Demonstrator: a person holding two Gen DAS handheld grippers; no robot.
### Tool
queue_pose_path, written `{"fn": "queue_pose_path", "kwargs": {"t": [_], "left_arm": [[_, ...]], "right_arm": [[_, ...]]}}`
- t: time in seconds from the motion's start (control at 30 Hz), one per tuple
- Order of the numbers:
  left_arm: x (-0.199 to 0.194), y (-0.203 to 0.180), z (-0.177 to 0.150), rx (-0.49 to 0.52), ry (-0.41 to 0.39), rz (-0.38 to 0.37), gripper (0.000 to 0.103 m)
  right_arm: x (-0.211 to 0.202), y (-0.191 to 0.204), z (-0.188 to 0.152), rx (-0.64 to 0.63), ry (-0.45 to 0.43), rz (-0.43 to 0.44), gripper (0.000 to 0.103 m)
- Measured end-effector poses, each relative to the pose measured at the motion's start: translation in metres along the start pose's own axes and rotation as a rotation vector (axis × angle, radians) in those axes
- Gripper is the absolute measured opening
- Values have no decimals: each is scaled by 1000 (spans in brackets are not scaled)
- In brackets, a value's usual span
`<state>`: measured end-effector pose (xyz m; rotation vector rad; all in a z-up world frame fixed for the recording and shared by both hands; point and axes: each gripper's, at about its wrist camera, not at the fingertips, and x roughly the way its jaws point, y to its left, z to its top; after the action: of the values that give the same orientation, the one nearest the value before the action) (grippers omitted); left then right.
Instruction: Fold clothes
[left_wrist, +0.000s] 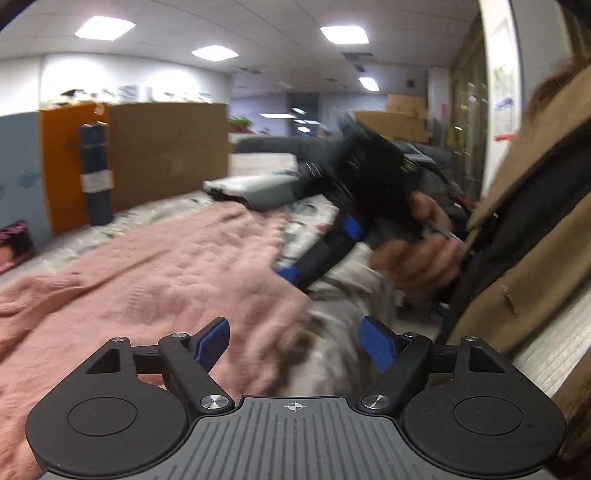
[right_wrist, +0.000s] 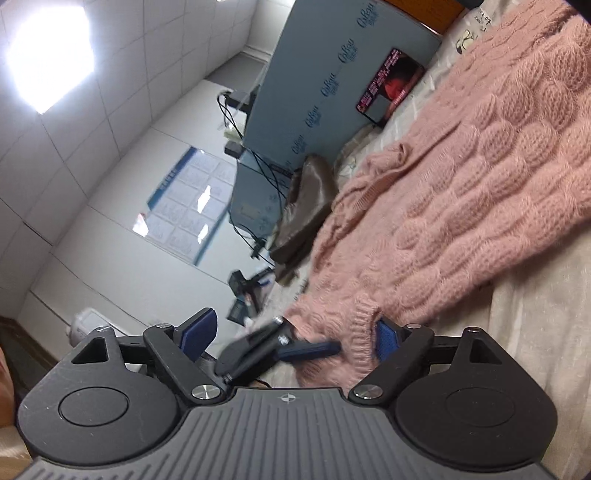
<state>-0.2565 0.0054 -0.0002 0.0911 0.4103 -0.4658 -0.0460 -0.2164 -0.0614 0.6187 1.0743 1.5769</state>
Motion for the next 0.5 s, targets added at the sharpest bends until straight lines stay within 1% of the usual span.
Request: {"fn": "queue_pose_path", "kwargs": {"t": [0.03, 0.07, 0.1, 0.13, 0.17, 0.23, 0.27, 0.3, 0.43, 0.5], "left_arm": [[-6, 4, 0, -18, -21, 28, 80], [-14, 10, -1, -40, -45, 65, 80], [-20, 15, -2, -65, -65, 108, 80], [-27, 21, -4, -89, -81, 154, 81], [-33, 26, -5, -114, -92, 202, 83], [-38, 34, -7, -157, -99, 300, 84], [-40, 37, -8, -175, -98, 348, 84], [-40, 41, -8, -185, -93, 386, 85], [-43, 48, -7, -203, -122, 473, 86], [-47, 52, -7, -220, -148, 526, 92]], "right_arm": [[1, 2, -1, -27, 14, -38, 72], [3, 5, -1, -63, 23, -80, 57], [5, 8, -2, -98, 32, -122, 50], [6, 11, -2, -134, 41, -164, 34], [8, 13, -3, -169, 50, -205, 20], [12, 19, -4, -240, 68, -289, 9], [12, 22, -4, -274, 69, -306, 8], [11, 27, -2, -306, 58, -284, 8], [11, 55, 15, -460, -11, -233, 7], [17, 67, 26, -549, -43, -206, 7]]}}
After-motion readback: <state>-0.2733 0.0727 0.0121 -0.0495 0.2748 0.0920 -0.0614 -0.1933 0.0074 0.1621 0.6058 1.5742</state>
